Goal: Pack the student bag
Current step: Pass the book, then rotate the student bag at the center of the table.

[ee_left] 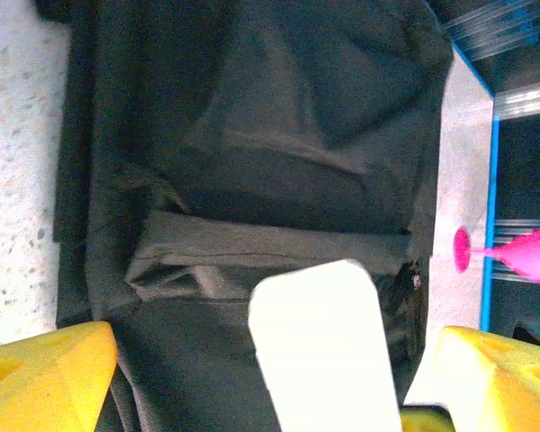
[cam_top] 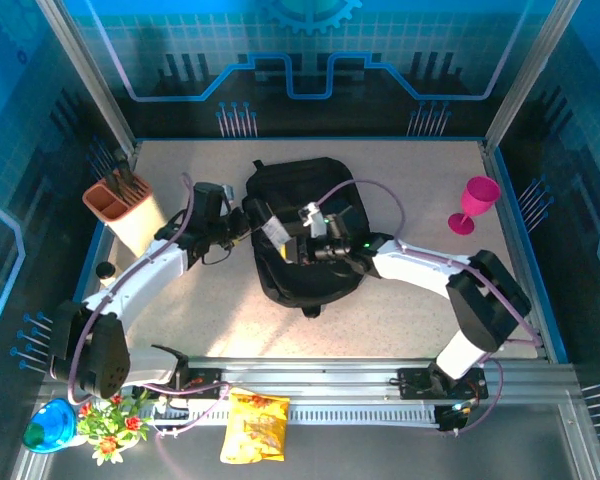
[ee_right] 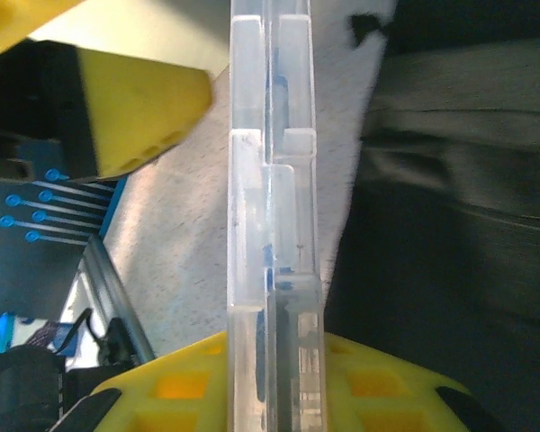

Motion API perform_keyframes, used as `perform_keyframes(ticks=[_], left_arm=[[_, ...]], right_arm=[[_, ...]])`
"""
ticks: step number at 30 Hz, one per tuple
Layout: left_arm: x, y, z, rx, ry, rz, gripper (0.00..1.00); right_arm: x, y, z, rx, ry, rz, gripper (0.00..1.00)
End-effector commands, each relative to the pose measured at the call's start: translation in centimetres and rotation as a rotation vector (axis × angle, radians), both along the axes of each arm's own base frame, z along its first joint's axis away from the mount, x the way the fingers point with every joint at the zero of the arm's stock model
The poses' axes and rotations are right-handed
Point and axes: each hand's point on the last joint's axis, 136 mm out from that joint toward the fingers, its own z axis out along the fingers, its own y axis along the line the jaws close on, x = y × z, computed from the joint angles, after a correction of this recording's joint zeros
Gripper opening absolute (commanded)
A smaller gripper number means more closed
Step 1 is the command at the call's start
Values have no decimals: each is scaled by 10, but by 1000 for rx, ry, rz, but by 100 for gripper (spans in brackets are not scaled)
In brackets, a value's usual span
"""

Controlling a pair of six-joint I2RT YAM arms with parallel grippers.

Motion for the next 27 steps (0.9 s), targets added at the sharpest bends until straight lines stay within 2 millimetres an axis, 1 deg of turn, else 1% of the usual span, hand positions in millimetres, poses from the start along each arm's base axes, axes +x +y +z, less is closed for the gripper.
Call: perform_keyframes(ticks=[1,3,5,8,11,12,15,18,22,27], left_arm=[[9,-18,20,106,-141,-134,93],[11,-33,18,127,-164,-212,92],[17,-48,15,157,-177,-278,92],[28,-66,7,203,-179,-367,91],[38,-84,0,241,-171,-473,89],[41,-87,-2,252,-168,-494,89],[53,-93,-19,279,-128,-520,87],[57,-101,-30,267,-98,-547,82],[51,-108,-41,242,-76,-581,79],[40,-112,-59,262,-26,-625,77]], right_arm=[[12,-40,6,-39,-53,-84,20],[13,-66,-2,-77,-43,-137,19],[14,-90,-2,-107,-45,-186,19],[13,-118,-4,-148,-37,-241,19],[8,-136,-6,-167,-17,-276,19],[6,-140,-7,-170,-10,-283,19],[-2,-147,-10,-173,10,-283,19],[-9,-153,-15,-187,32,-291,19],[-12,-159,-26,-202,88,-309,19],[-5,-170,-48,-233,179,-354,19]])
